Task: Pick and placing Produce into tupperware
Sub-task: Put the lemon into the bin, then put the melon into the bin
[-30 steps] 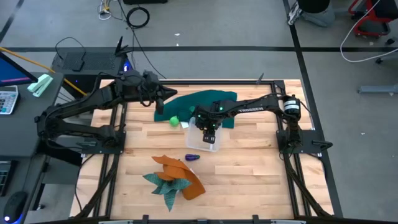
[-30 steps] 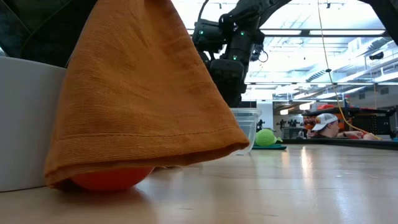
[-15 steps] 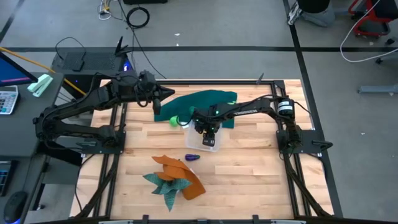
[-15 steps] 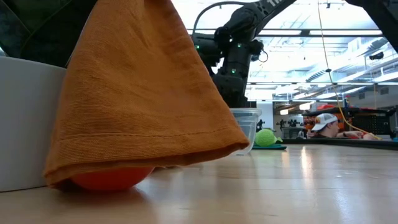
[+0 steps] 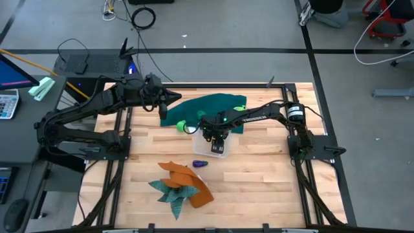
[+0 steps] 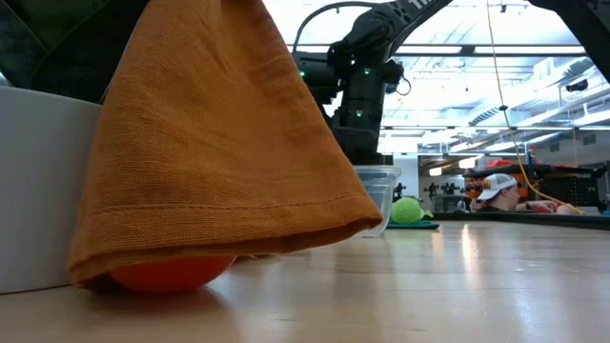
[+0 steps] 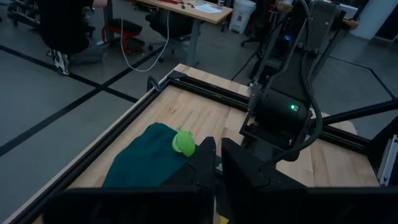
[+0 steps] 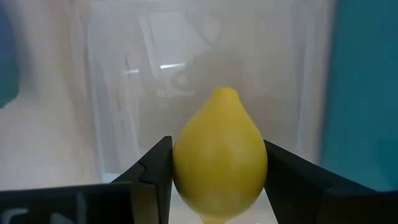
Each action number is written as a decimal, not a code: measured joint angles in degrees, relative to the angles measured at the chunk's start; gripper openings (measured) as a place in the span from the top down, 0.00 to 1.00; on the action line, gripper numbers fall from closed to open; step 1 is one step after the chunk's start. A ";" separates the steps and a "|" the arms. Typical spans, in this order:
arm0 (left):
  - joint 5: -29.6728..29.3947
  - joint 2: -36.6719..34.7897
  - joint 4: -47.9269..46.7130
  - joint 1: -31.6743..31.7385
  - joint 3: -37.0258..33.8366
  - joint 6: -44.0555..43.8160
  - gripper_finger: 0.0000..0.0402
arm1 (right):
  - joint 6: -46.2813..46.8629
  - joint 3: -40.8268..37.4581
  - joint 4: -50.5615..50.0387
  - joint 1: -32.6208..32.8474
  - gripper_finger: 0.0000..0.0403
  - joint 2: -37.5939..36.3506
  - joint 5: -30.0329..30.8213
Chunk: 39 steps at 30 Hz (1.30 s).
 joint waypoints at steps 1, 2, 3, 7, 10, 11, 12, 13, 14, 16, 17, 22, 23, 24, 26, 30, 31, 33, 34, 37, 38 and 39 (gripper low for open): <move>0.00 0.00 -0.01 -0.01 0.00 0.00 0.92 | 0.05 0.00 -0.09 0.00 0.60 0.00 0.17; 0.00 0.00 0.00 0.00 0.00 0.00 0.93 | 0.14 0.00 -0.22 0.00 0.60 0.00 0.18; 0.01 0.00 -0.02 -0.02 0.00 0.00 0.93 | 0.16 0.00 -0.31 0.00 0.60 0.00 0.18; 0.00 0.00 -0.22 -0.01 0.00 0.00 0.94 | 0.54 0.00 -0.43 0.11 0.60 -0.02 0.18; 0.00 0.00 -0.52 -0.02 0.00 -0.02 0.94 | 1.83 0.00 -0.46 0.09 0.59 -0.02 0.18; 0.00 0.00 -0.77 -0.02 0.00 -0.02 0.93 | 1.88 0.00 -0.50 0.09 0.58 -0.02 0.18; 0.00 0.00 -0.90 0.00 0.00 -0.02 0.93 | 1.89 0.00 -0.52 0.09 0.57 -0.02 0.20; 0.00 0.00 -0.90 0.00 0.00 -0.02 0.92 | 1.91 0.00 -0.57 0.09 0.56 -0.02 0.19; 0.00 0.00 -0.88 0.00 0.00 -0.02 0.92 | 2.06 0.00 -0.69 0.09 0.55 -0.02 0.18; 0.02 0.00 -0.86 -0.02 0.00 -0.02 0.91 | 2.37 -0.01 -1.25 0.09 0.52 -0.04 0.19; 0.00 0.00 -0.84 -0.01 0.00 -0.01 0.91 | 2.56 -0.04 -1.87 0.09 0.51 -0.14 0.22; 0.00 0.00 -0.84 0.00 0.00 0.00 0.92 | 2.56 -0.05 -3.13 0.09 0.45 -1.23 0.57; 0.00 0.00 -0.82 0.00 0.02 -0.02 0.93 | 2.62 -0.04 -2.85 0.09 0.45 -1.50 0.57; 0.00 0.00 -0.84 -0.02 0.02 0.00 0.93 | 2.78 -0.04 -3.30 0.09 0.44 -1.72 0.59; 0.00 0.00 -0.84 0.00 0.02 -0.02 0.93 | 3.08 -0.02 -3.56 0.08 0.42 -2.31 0.57; 0.00 0.00 -0.93 -0.01 0.02 0.00 0.91 | 3.67 0.87 -4.82 0.09 0.40 -3.33 0.57; 0.00 0.00 -0.93 -0.01 0.02 -0.02 0.91 | 3.82 1.31 -4.88 0.09 0.40 -3.43 0.57; 0.00 0.00 -0.97 -0.02 0.02 0.00 0.90 | 4.03 2.24 -6.20 0.09 0.40 -3.91 0.57; -0.01 0.00 -1.00 0.00 0.02 0.00 0.90 | 4.03 2.65 -6.69 0.09 0.40 -4.18 0.57; 0.00 0.00 -1.25 -0.01 0.03 0.00 0.91 | 4.38 3.12 -7.32 0.09 0.40 -5.84 0.57; 0.00 0.00 -1.19 -0.01 0.04 0.00 0.91 | 5.01 3.10 -7.78 0.09 0.40 -6.64 0.58; -0.02 0.00 -1.24 0.00 0.04 -0.01 0.91 | 5.53 3.10 -8.18 0.09 0.40 -7.38 0.67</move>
